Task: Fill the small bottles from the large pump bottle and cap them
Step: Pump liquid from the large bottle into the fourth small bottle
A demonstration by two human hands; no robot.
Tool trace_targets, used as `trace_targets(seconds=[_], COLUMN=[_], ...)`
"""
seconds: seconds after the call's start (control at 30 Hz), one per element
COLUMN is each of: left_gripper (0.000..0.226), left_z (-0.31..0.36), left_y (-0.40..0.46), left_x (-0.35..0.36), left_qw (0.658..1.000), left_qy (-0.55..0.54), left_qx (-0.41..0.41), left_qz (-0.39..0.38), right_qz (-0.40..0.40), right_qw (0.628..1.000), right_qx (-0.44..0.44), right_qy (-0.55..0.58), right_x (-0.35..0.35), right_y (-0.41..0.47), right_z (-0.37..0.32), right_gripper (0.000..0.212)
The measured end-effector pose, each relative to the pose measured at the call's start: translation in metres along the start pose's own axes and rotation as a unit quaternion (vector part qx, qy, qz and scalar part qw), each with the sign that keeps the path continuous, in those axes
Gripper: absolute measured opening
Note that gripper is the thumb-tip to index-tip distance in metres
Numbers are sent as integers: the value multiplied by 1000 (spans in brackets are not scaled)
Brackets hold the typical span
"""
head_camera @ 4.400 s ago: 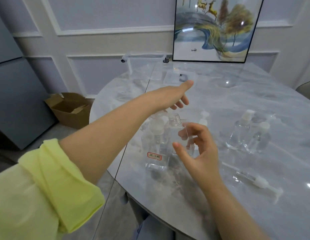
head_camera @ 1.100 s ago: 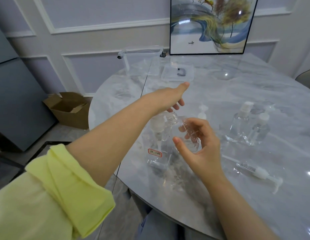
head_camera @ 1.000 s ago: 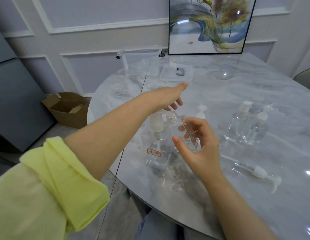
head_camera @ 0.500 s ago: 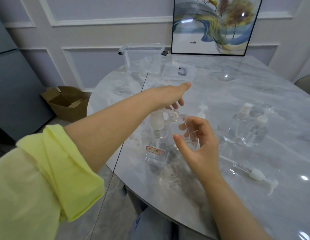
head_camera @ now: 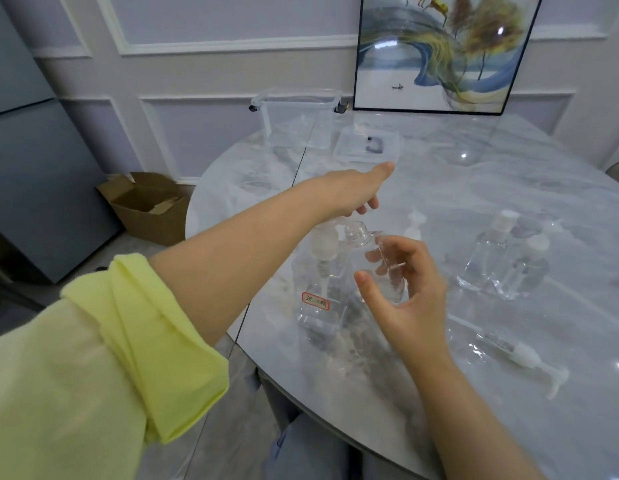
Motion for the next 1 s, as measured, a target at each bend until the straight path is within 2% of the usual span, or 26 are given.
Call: trace_targets(seconds=[0.47, 1.0], left_gripper=[76, 75], left_z=[0, 1], left_y=[-4, -4], left_x=[5, 1], left_qw=[999, 999], left_qy=[28, 31], left_qx=[3, 10], left_qz=[-19, -8], right_qz=[2, 10], right_qw=[1000, 1000], right_qx=[22, -7], right_qy=[-3, -1], right_x=[-3, -1], right_y=[0, 0], right_z=[6, 0], right_gripper=[39, 38])
Point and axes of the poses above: each hand's wrist, its own y-axis towards the middle knuckle, its own x-axis out of the palm, z = x × y, the point moved 8 cm from there along y, towards the middle knuckle, and after that the axes turned 14 degrees about z, right-handed, at the moved point
